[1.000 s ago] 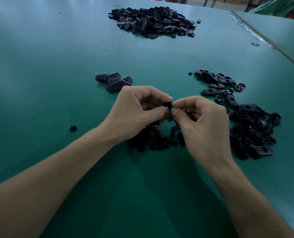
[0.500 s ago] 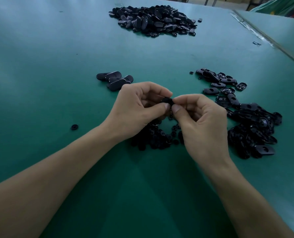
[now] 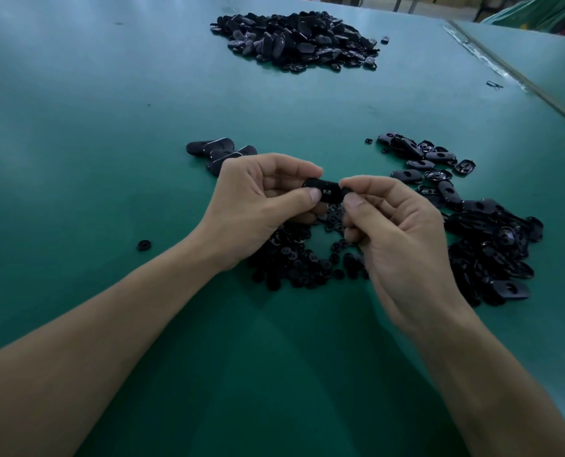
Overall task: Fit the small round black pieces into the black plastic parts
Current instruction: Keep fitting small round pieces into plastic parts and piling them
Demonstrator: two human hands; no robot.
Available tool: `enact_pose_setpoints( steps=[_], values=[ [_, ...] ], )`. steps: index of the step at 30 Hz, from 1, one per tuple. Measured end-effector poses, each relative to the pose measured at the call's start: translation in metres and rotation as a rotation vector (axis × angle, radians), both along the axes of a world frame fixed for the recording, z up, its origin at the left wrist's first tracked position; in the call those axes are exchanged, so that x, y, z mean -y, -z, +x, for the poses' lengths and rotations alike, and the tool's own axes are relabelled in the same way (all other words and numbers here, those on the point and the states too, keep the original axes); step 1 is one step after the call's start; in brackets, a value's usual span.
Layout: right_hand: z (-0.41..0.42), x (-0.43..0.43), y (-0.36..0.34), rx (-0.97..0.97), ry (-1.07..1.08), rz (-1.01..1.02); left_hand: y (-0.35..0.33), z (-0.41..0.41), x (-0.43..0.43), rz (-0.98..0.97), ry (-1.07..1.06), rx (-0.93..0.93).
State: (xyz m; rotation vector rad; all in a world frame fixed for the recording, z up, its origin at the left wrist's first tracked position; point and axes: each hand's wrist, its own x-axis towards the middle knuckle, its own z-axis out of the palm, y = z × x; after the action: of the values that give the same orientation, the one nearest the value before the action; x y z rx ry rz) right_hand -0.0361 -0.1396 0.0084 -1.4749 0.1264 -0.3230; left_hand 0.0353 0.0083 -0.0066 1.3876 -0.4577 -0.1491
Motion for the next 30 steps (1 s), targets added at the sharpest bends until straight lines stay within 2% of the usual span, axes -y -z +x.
enact_pose_setpoints(
  steps=[4,9,17,30],
  values=[
    [0.0001,0.0005,0.001,-0.004,0.0,-0.074,-0.0003,-0.0004,-0.0003,0.007,0.0,0.012],
    [-0.0008,0.0014,0.0027,0.062,0.048,-0.3,-0.0008,-0.0022,0.0006,0.026,0.014,0.016],
    [-0.0022,0.0012,0.0055,0.075,0.158,-0.512,0.0003,-0.0038,0.0015,0.054,0.014,0.063],
    [-0.0036,-0.0016,0.0012,0.083,0.199,-0.663,0.0004,-0.0066,0.0041,0.198,-0.018,0.219]
  ],
)
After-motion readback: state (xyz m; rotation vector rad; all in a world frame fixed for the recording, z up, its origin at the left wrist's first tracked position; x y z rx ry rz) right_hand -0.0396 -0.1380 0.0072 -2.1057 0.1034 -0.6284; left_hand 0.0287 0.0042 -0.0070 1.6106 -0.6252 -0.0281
